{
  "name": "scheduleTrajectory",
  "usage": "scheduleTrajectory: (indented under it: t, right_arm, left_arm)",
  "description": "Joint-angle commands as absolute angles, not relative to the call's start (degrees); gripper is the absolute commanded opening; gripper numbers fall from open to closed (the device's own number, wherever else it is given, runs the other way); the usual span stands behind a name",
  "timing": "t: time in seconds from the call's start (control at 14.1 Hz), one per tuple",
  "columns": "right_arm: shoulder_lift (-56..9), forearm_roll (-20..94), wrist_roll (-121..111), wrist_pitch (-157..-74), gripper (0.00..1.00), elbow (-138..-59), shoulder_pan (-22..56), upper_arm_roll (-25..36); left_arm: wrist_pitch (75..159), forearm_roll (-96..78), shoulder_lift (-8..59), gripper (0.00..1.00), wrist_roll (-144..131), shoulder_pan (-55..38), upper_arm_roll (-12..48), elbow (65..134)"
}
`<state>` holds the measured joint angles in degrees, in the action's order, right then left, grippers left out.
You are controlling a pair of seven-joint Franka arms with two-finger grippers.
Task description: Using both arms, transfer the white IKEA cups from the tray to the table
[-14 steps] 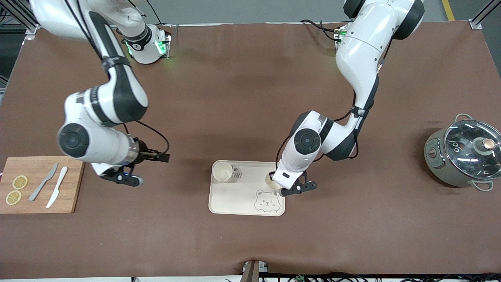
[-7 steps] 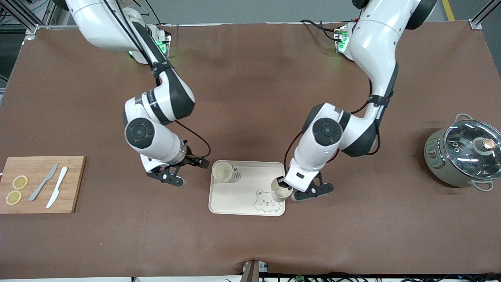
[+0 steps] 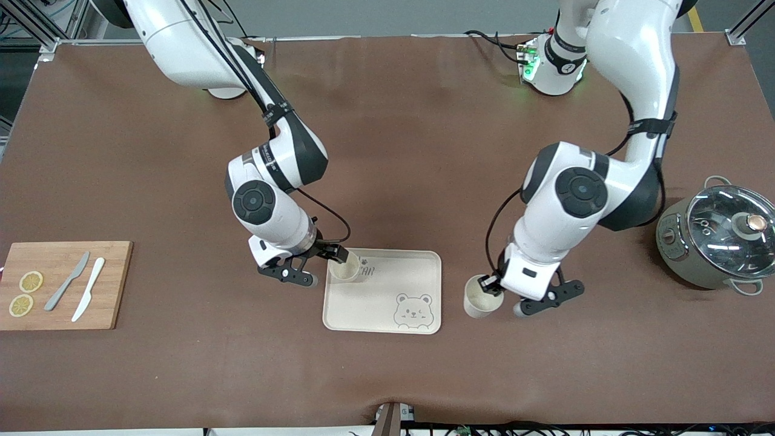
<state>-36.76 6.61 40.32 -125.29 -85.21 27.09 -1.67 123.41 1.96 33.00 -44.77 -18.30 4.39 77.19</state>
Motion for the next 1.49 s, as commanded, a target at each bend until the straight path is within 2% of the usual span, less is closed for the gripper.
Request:
scheduleTrajectory:
  t: [0.0,0.07,0.28,0.5,0.57,0.64,0.99,1.28,1.42]
  right_arm:
    - [-38.3,5.4,41.3,-125.3,0.88,-84.2,27.6,-1.1]
    - [-38.8,5.4,41.5,-125.4,0.87,-84.1,27.8,-1.1]
    - [-40.2,5.4,43.1,-127.6,0.77,-84.3,28.7,-1.1]
    - [-41.2,5.3,45.3,-129.2,0.32,-84.6,30.5,-1.1]
    - [-41.1,5.2,45.3,-129.2,0.13,-84.5,30.6,-1.1]
    - [-41.2,5.2,45.3,-129.2,0.00,-84.5,30.6,-1.1]
    - [-39.9,5.4,44.9,-127.4,0.00,-84.0,28.9,-1.1]
    - [-38.6,6.2,44.4,-113.9,0.00,-76.9,25.1,-1.1]
    - [-37.1,5.6,41.8,-110.0,0.00,-77.2,23.5,-1.0]
  left_arm:
    - [123.3,1.6,25.3,0.00,-44.3,-15.1,4.7,86.8]
    - [123.3,1.6,23.1,0.00,-43.6,-13.6,4.8,90.2]
    - [123.4,1.6,19.7,0.00,-40.6,-9.2,4.8,97.9]
    - [123.5,1.7,19.0,0.00,-39.6,-5.7,4.8,103.4]
    - [123.8,1.6,19.2,0.00,-39.6,-5.1,4.8,105.0]
    - [124.1,1.6,19.7,0.00,-39.1,-4.0,4.9,106.6]
    - [130.2,1.6,19.9,0.00,-37.6,-0.9,4.9,115.3]
    - [134.9,1.6,21.1,0.00,-35.7,1.1,5.0,118.0]
    - [135.1,1.1,22.0,0.00,-35.7,1.1,5.0,117.6]
